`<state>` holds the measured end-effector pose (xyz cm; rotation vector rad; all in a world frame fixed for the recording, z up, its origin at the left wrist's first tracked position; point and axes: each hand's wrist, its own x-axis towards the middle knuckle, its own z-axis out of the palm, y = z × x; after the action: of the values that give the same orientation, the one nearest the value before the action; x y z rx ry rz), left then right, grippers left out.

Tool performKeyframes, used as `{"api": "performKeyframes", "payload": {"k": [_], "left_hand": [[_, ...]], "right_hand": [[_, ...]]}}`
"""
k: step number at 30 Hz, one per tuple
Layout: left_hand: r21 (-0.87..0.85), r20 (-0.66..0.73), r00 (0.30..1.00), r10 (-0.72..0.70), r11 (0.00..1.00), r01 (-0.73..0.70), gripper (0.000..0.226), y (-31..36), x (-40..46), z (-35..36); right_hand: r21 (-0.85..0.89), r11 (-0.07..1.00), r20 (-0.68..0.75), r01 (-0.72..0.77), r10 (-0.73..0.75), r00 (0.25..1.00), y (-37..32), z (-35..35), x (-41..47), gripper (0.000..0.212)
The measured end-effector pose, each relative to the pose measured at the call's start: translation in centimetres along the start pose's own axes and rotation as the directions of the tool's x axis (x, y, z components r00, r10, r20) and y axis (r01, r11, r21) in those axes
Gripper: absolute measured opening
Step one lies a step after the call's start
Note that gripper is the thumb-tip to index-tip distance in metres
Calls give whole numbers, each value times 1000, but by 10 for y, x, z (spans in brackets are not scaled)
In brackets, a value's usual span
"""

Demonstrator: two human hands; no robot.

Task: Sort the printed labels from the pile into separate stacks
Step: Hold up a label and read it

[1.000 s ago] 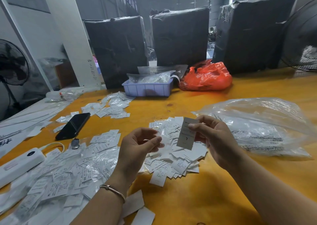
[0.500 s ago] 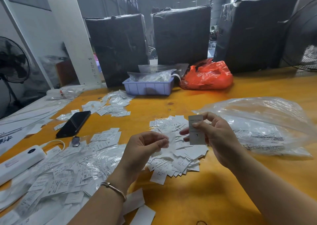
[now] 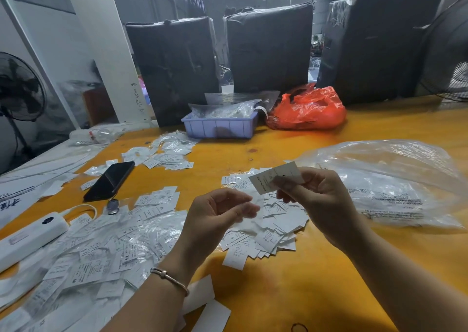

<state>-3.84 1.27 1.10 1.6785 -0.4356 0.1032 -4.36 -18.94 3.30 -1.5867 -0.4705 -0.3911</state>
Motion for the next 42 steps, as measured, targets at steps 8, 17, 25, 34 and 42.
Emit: {"api": "performKeyframes", "payload": {"k": [8, 17, 25, 34, 42], "left_hand": [[-17, 69, 997, -34, 999, 35, 13, -2, 1, 1], [20, 35, 999, 20, 1000, -21, 16, -3, 1, 1], [34, 26, 997, 72, 997, -73, 10, -2, 0, 1], [62, 7, 995, 101, 993, -101, 20, -1, -1, 2], [109, 0, 992, 129, 986, -128, 30, 1, -2, 3]], "right_hand": [[-312, 949, -227, 49, -125, 966, 8, -2, 1, 16], [-383, 922, -208, 63, -152, 966, 8, -2, 1, 22], [-283, 948, -227, 144, -212, 951, 3, -2, -1, 7], [-325, 912, -64, 250, -285, 956, 4, 6, -6, 10], [44, 986, -58, 162, -159, 986, -6, 8, -7, 6]]}}
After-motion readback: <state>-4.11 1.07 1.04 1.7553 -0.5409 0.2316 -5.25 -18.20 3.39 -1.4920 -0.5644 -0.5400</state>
